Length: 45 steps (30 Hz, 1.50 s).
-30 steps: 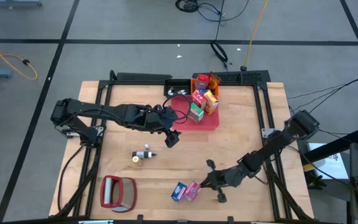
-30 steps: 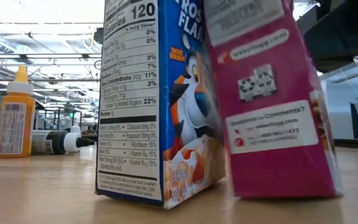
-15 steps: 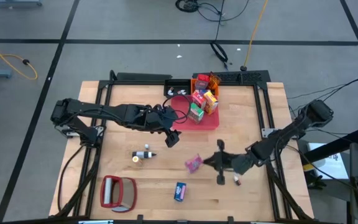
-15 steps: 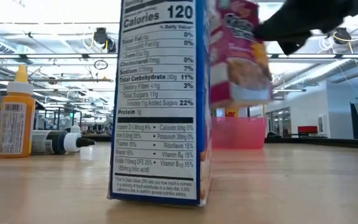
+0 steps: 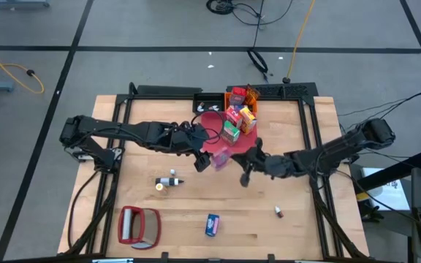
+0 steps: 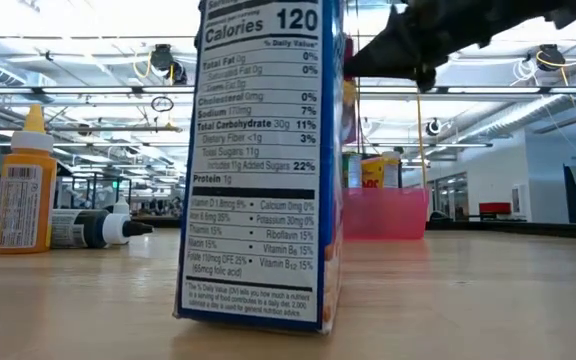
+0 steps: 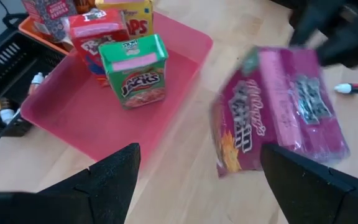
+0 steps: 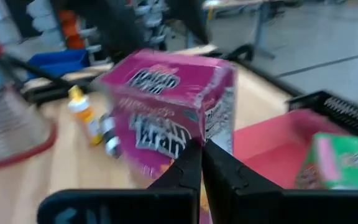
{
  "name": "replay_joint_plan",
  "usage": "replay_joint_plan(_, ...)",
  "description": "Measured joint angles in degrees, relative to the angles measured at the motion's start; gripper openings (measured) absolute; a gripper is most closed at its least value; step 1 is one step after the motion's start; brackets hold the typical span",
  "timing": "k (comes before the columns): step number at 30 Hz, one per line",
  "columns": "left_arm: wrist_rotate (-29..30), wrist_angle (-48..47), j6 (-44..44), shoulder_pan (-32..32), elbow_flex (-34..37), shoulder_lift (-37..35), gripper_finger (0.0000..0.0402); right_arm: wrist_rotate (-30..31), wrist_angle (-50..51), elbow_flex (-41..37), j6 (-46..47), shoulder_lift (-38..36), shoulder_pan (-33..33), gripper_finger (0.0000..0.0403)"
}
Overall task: Pick & Place Kitchen Items
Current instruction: Put the purple cereal box into the pink bin
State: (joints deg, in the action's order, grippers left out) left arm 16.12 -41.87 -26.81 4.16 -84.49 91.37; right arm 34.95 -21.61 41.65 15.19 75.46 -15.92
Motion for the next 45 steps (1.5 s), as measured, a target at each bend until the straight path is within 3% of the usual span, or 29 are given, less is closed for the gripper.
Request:
replay_joint_plan(18,1.9,-0.9,4.6,0.0,0.0,0.0,0.0335,1.2,-1.2,0.0,-0.9,0.2,10.3,0.0)
replay_joint_plan(32,1.9,-1.3,4.6,0.0,0.0,0.0,0.0335,-0.3,-20.1,0.0,2.5,15.8,15.7,0.0)
replay_joint_plan(45,1.9,-1.3,4.4,0.0,0.0,0.0,0.0335,-0.6,-23.5,0.1,3.2,22.3,16.6,0.0002)
